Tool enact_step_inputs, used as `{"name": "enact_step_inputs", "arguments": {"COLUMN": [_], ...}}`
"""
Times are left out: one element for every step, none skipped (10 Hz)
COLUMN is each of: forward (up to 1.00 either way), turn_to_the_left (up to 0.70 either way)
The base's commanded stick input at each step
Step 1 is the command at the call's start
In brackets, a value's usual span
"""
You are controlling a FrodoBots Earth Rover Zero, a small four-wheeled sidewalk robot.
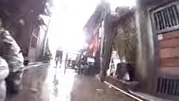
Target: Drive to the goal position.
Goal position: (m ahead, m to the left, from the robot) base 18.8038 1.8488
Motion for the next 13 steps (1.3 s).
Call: {"name": "enact_step_inputs", "arguments": {"forward": [0.99, 0.42, 0.00, 0.00, 0.00, 0.00, 0.00, 0.00, 0.00, 0.00, 0.00, 0.00, 0.00], "turn_to_the_left": [0.40, 0.56, 1.00, 1.00, 1.00, 1.00, 1.00, 1.00, 1.00, 0.00, 0.00, 0.00, 0.00]}}
